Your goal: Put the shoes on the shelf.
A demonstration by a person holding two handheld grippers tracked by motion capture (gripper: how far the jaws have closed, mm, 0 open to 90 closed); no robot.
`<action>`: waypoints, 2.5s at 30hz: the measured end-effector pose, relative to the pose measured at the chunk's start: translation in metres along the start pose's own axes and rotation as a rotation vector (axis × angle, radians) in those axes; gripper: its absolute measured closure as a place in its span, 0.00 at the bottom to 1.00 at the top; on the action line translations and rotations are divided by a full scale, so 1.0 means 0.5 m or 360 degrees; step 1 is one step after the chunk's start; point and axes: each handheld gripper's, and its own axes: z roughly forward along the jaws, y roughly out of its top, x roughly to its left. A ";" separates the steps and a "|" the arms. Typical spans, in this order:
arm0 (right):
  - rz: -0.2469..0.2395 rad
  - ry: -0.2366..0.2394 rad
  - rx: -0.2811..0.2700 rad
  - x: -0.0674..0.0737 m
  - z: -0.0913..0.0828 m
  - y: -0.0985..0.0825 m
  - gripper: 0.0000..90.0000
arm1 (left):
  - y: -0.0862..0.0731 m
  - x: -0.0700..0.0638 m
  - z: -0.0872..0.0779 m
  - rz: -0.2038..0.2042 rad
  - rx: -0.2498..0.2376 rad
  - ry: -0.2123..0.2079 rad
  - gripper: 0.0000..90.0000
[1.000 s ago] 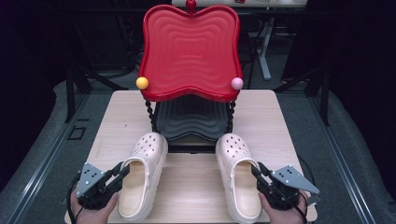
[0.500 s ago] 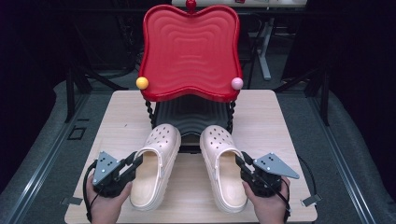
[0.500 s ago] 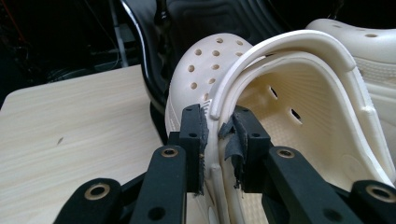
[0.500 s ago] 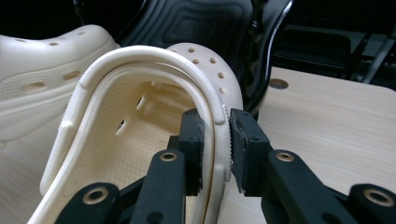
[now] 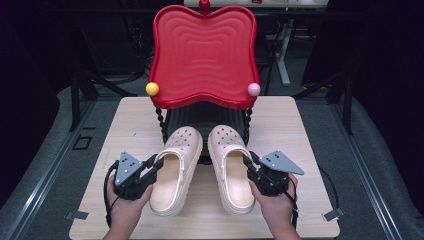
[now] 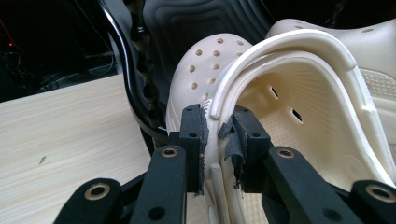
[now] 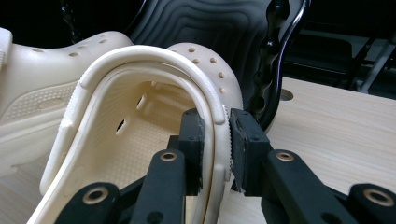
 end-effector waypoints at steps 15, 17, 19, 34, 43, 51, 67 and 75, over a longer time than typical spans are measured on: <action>0.0018 0.0026 -0.0008 0.011 0.015 -0.004 0.84 | 0.003 -0.011 0.020 0.0020 0.0012 -0.0005 0.84; 0.0014 0.0016 0.0008 0.011 0.017 -0.003 0.84 | 0.006 -0.014 0.024 0.0024 0.0012 -0.0007 0.84; 0.0037 0.0026 -0.0003 0.011 0.022 -0.002 0.84 | 0.012 -0.018 0.030 0.0038 0.0013 -0.0008 0.84; 0.0059 -0.0043 -0.0034 0.009 0.094 0.037 0.83 | 0.060 -0.007 0.107 0.0034 0.0001 0.0028 0.84; 0.0061 -0.0115 -0.0064 0.018 0.140 0.066 0.83 | 0.089 0.015 0.155 -0.0008 -0.0007 0.0053 0.84; 0.0052 -0.0154 -0.0057 0.016 0.176 0.084 0.82 | 0.103 0.010 0.188 0.0029 0.0015 0.0090 0.83; 0.0107 -0.0061 -0.0022 0.000 0.175 0.071 0.74 | 0.092 0.011 0.194 -0.0070 -0.0011 0.0015 0.71; 0.0087 -0.0048 -0.0016 -0.001 0.166 0.067 0.70 | 0.093 0.012 0.191 -0.0078 -0.0028 -0.0001 0.62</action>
